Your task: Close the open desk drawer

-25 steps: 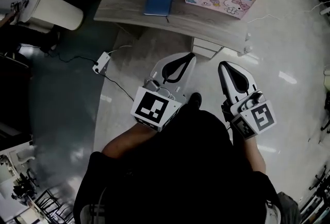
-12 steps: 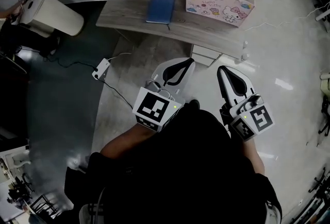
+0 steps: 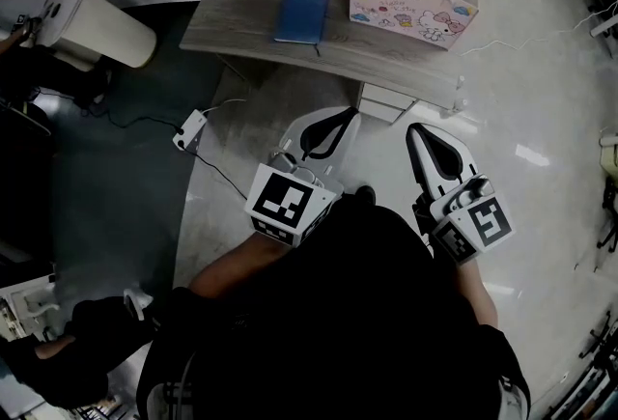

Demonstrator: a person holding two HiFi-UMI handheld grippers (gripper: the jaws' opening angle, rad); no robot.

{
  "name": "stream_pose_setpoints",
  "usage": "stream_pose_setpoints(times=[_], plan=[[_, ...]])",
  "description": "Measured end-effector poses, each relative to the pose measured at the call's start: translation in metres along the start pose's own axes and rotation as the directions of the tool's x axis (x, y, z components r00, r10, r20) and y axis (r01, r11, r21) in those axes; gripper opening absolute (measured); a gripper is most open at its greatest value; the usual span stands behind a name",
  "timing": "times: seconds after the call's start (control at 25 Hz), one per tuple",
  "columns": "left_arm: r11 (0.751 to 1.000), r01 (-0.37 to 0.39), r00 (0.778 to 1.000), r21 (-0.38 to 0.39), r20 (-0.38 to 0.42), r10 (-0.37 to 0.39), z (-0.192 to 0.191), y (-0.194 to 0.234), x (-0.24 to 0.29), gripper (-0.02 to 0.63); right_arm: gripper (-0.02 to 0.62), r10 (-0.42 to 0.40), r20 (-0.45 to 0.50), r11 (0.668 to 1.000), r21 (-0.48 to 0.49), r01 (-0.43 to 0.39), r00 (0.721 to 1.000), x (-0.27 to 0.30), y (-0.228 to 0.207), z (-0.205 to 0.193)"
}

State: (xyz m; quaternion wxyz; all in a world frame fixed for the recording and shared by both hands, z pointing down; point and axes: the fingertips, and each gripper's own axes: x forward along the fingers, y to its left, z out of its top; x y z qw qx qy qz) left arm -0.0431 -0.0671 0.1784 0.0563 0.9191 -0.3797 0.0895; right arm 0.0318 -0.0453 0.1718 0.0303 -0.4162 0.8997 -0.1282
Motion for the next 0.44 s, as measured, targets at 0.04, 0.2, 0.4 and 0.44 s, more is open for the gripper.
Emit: stream_pose_setpoints(times=[0.04, 0.2, 0.4, 0.44], plan=[[1.000, 0.001, 1.000, 0.000, 0.001, -0.001, 0.0001, 0.0000, -0.0005, 0.008, 0.011, 0.000, 0.000, 1.000, -0.001, 0.000, 1.000, 0.0001, 0.0008, -0.0002], [1.000, 0.009, 1.000, 0.001, 0.004, -0.009, 0.0005, -0.0003, -0.0027, 0.008, 0.011, 0.000, -0.004, 1.000, -0.003, 0.000, 1.000, 0.0012, 0.0050, -0.0018], [1.000, 0.015, 1.000, 0.002, -0.002, -0.015, -0.0004, -0.0003, -0.0061, 0.008, 0.011, -0.001, -0.008, 1.000, 0.000, 0.001, 1.000, 0.0017, 0.0092, -0.0037], [1.000, 0.016, 1.000, 0.004, -0.003, -0.016, -0.0001, -0.0005, -0.0069, 0.008, 0.011, -0.001, -0.008, 1.000, 0.000, 0.001, 1.000, 0.0016, 0.0102, -0.0041]])
